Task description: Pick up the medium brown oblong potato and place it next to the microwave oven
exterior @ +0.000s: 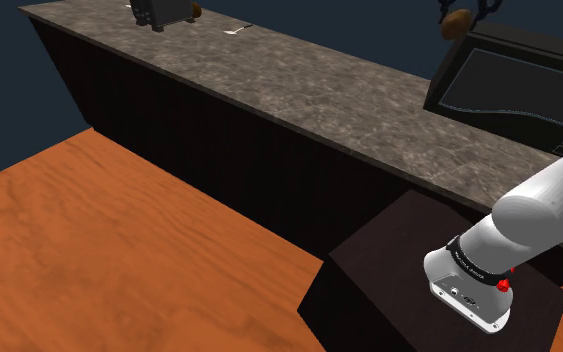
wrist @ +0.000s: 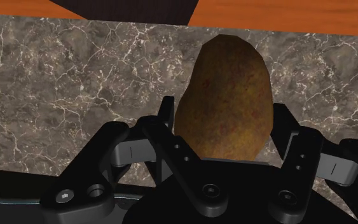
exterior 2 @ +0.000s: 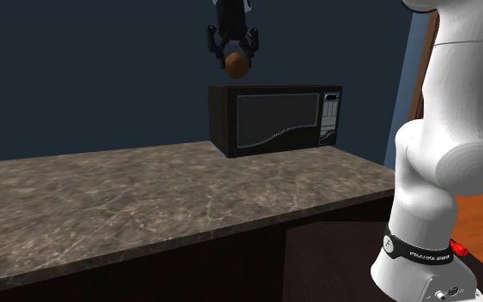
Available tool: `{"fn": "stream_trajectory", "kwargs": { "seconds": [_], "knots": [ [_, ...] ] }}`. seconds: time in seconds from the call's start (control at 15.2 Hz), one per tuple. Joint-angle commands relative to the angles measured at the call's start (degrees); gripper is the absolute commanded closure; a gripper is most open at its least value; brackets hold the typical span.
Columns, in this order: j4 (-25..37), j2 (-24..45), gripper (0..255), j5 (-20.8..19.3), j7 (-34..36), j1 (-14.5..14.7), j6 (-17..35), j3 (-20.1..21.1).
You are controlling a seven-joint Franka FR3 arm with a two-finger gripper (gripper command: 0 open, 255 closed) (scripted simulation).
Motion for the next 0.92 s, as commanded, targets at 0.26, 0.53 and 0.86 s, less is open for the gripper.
{"fn": "stream_trajectory", "kwargs": {
  "seconds": [0.26, 0.53, 0.86],
  "knots": [
    [7.79, 2.52, 255, 0.83, -0.01, -0.32, -5.44, -0.42],
    [8.2, 1.88, 255, 0.08, -2.7, -1.62, -6.76, -1.73],
    [6.13, -0.18, 255, -2.3, -9.76, -4.73, -7.24, -5.02]
  ]
}}
